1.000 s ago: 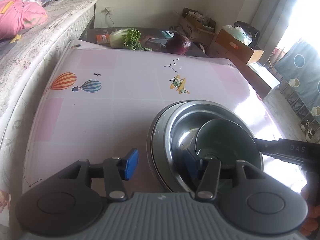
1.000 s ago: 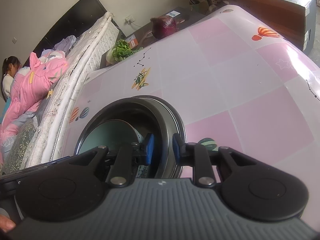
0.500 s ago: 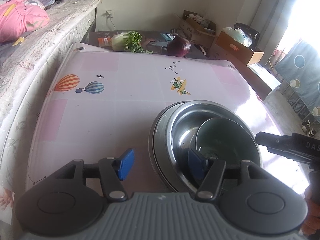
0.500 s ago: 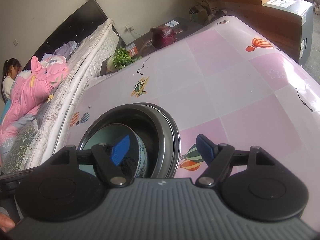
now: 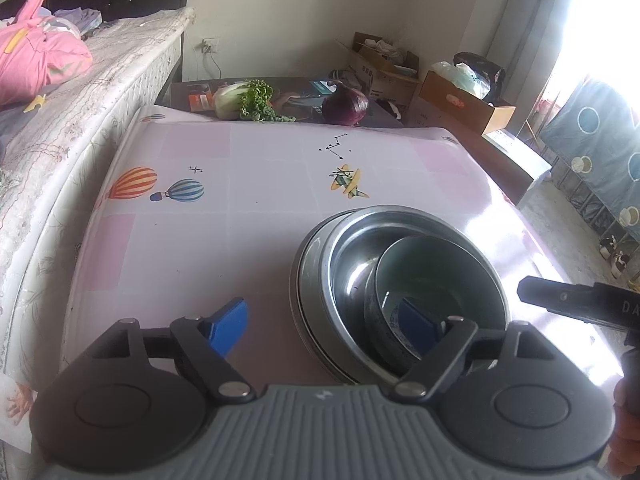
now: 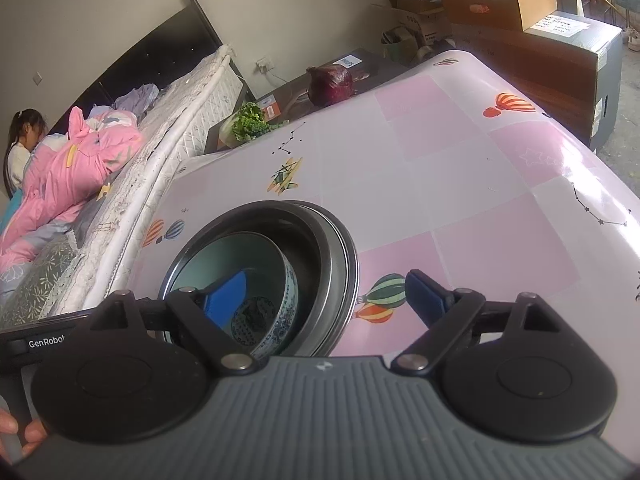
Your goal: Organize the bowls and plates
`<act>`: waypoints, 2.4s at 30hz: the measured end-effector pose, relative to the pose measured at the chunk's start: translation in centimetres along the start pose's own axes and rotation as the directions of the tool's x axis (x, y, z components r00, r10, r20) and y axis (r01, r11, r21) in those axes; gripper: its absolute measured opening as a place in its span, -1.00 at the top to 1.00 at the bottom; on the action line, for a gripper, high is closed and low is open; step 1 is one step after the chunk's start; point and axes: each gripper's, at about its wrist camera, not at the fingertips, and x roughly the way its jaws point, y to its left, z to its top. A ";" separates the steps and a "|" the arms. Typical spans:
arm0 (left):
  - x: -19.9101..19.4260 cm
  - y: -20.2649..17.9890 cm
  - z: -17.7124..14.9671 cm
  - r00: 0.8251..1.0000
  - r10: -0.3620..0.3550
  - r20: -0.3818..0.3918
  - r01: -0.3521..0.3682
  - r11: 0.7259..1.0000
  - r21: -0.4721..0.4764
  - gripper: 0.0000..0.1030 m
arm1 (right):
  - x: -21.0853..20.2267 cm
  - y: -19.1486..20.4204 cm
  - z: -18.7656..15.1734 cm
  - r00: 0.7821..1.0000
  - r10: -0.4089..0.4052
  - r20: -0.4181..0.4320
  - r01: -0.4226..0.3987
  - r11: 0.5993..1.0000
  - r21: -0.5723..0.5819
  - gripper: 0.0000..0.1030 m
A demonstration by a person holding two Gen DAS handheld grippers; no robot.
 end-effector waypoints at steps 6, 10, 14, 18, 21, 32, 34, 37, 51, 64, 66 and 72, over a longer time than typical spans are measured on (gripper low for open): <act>-0.4 -0.5 -0.5 1.000 0.003 0.007 -0.003 1.000 0.024 -0.71 | -0.8 -0.4 -0.9 1.000 0.001 0.000 -0.001 1.000 0.017 -0.70; -0.4 -0.6 -0.9 1.000 0.005 -0.002 -0.005 1.000 0.028 -0.71 | -1.1 -0.6 -1.5 1.000 0.002 -0.004 -0.002 0.999 0.035 -0.70; -0.5 -0.7 -1.3 1.000 0.006 -0.007 -0.006 1.000 0.030 -0.71 | -1.4 -0.8 -2.1 1.000 0.002 -0.007 -0.002 0.999 0.050 -0.70; -0.7 -0.8 -1.6 1.000 0.008 -0.007 -0.008 0.999 0.034 -0.71 | -1.5 -0.9 -2.5 1.000 0.001 -0.014 -0.001 0.998 0.058 -0.70; -0.8 -0.9 -1.8 1.000 0.008 -0.009 -0.008 0.999 0.041 -0.71 | -1.7 -0.9 -2.8 1.000 0.000 -0.016 0.001 0.998 0.064 -0.70; -3.0 -1.5 -4.2 1.000 0.027 0.000 -0.027 0.998 0.049 -0.74 | -3.1 0.1 -4.4 0.999 -0.029 -0.016 0.029 0.999 0.038 -0.71; -3.4 -1.6 -4.8 0.999 0.034 0.004 -0.034 0.998 0.048 -0.83 | -3.5 0.7 -5.1 0.999 -0.042 -0.017 0.043 0.999 0.010 -0.73; -3.9 -1.5 -5.9 0.999 0.042 0.006 -0.043 0.998 0.043 -0.92 | -4.2 1.8 -6.2 0.997 -0.073 -0.021 0.072 0.997 -0.040 -0.83; -4.7 -3.0 -9.2 0.982 0.181 0.044 -0.184 0.980 0.075 -1.00 | -5.4 3.8 -10.1 0.990 -0.136 -0.026 0.133 0.985 -0.114 -0.98; -5.4 -2.9 -9.3 0.971 0.229 -0.063 -0.228 0.974 0.020 -1.00 | -6.3 4.0 -10.8 0.988 -0.152 -0.008 0.149 0.979 -0.140 -0.98; -5.6 -3.0 -9.2 0.972 0.230 -0.056 -0.229 0.973 0.021 -1.00 | -6.6 4.2 -10.9 0.989 -0.150 -0.009 0.147 0.978 -0.146 -0.98; -5.8 -3.4 -9.2 0.972 0.231 -0.052 -0.229 0.973 0.037 -1.00 | -6.9 4.9 -11.1 0.989 -0.149 -0.012 0.145 0.976 -0.162 -0.98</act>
